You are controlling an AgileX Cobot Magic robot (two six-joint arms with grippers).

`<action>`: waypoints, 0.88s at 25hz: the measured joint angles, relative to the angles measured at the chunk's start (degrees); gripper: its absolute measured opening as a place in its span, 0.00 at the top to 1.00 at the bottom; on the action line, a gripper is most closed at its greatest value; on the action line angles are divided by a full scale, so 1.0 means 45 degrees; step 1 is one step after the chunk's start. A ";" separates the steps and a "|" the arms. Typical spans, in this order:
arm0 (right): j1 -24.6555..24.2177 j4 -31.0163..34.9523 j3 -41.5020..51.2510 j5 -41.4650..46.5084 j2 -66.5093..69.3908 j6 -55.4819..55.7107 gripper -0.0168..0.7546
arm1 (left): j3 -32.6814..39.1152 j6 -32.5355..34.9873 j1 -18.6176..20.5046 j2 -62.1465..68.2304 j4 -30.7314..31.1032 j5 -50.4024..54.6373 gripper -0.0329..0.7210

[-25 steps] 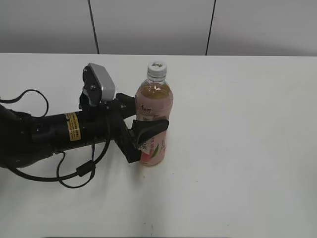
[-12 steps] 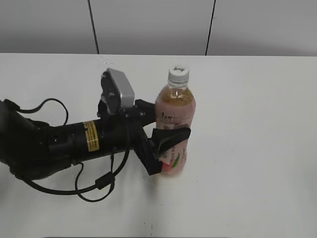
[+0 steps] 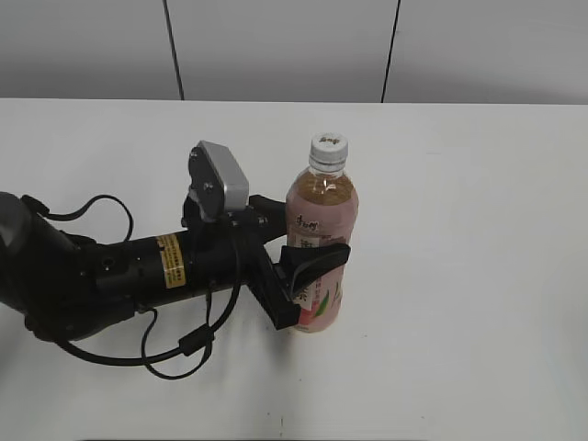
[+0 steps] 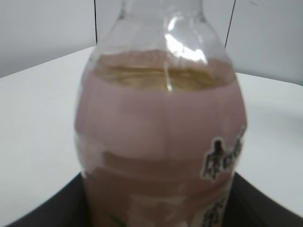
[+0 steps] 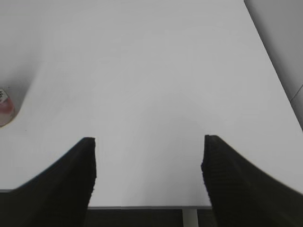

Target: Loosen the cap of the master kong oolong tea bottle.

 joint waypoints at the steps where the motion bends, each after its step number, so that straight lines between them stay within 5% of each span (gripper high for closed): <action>1: 0.0000 0.0132 -0.0153 0.0000 0.0215 -0.0157 0.31 | 0.0000 0.0000 0.0000 0.0000 0.0000 0.0000 0.44; 12: 0.0000 0.3009 -0.2792 0.0054 0.9166 -0.3074 0.38 | 0.0000 0.0002 0.0000 0.0009 0.0004 -0.0013 0.44; 17: 0.0084 0.5467 -0.5020 0.0557 1.3761 -0.3758 0.38 | 0.0000 0.0002 0.0000 0.0009 0.0028 -0.0043 0.44; 22: 0.2510 0.4892 -0.8242 0.1326 1.6898 -0.2413 0.38 | 0.0000 0.0038 0.0000 0.0009 0.0069 -0.0043 0.44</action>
